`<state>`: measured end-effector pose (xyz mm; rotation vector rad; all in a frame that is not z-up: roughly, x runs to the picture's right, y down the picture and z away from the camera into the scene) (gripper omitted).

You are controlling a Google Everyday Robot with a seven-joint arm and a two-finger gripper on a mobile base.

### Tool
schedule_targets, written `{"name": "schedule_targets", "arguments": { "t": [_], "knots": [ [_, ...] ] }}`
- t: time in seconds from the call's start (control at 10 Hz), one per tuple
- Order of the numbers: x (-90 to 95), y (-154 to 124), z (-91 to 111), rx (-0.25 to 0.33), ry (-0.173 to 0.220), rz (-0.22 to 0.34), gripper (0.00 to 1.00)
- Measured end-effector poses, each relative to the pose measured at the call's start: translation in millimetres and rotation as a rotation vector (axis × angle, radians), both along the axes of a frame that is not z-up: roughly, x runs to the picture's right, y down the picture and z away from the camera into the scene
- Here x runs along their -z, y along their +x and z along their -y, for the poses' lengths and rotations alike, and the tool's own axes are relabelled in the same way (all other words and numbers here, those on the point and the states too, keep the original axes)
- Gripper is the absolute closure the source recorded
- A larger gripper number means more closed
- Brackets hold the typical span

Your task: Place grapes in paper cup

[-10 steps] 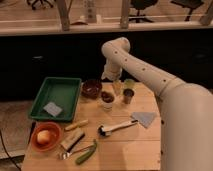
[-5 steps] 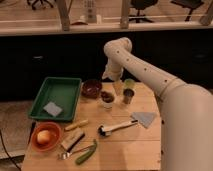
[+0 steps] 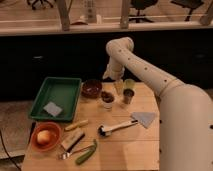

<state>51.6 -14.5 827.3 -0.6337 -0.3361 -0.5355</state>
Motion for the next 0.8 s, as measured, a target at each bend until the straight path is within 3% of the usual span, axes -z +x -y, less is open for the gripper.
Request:
{"name": "schedule_targets", "arguments": {
  "t": [0.8],
  "knots": [
    [-1.7,-0.4,-0.3,0.005,-0.007,0.006,0.2]
  ]
}}
